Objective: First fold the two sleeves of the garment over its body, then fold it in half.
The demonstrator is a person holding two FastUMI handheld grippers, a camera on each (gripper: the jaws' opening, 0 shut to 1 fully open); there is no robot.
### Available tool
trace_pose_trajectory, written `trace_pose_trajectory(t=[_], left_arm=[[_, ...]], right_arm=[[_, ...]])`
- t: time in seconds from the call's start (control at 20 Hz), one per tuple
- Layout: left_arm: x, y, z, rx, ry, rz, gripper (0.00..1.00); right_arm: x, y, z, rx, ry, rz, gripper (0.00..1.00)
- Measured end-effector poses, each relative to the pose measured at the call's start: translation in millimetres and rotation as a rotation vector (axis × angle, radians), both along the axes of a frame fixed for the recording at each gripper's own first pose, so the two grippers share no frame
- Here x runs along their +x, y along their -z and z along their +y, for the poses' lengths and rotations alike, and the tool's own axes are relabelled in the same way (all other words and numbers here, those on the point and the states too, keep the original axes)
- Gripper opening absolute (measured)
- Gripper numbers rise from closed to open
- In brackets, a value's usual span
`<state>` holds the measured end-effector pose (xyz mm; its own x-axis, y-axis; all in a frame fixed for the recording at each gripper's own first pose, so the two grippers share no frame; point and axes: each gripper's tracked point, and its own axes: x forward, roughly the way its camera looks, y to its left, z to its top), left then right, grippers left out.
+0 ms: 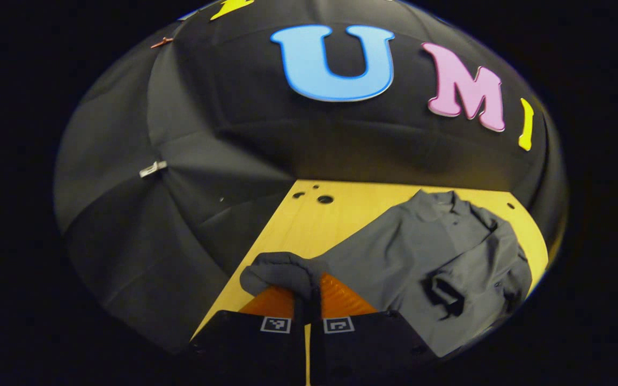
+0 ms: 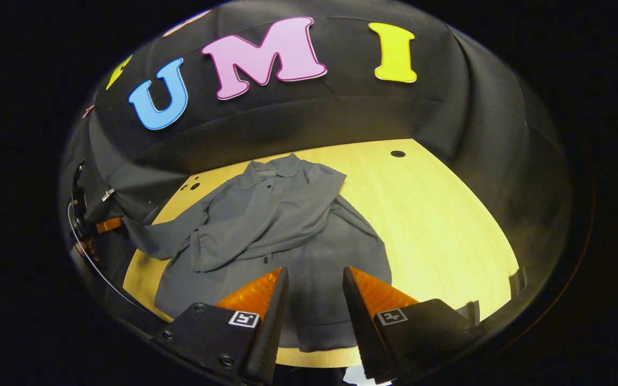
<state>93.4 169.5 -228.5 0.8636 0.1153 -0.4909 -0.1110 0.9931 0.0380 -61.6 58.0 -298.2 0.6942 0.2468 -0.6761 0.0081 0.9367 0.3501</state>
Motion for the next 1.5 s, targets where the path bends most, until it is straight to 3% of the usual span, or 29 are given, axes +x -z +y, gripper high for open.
trace_pose_trajectory(t=[0.3, 0.65, 1.0, 1.5], left_arm=[[33, -56, -125, -0.007, 0.229, -0.109, 0.07], [38, -52, -256, -0.036, 0.441, -0.109, 0.07], [41, -12, -354, -0.045, 0.542, -0.052, 0.08], [42, 88, -435, 0.009, 0.6, 0.114, 0.08]], right_arm=[[-14, 10, -31, -0.008, 0.049, 0.018, 0.64], [-35, 23, -66, -0.015, 0.108, 0.05, 0.64], [-42, 37, -101, -0.016, 0.133, 0.082, 0.64], [-17, 64, -144, -0.013, 0.079, 0.111, 0.64]])
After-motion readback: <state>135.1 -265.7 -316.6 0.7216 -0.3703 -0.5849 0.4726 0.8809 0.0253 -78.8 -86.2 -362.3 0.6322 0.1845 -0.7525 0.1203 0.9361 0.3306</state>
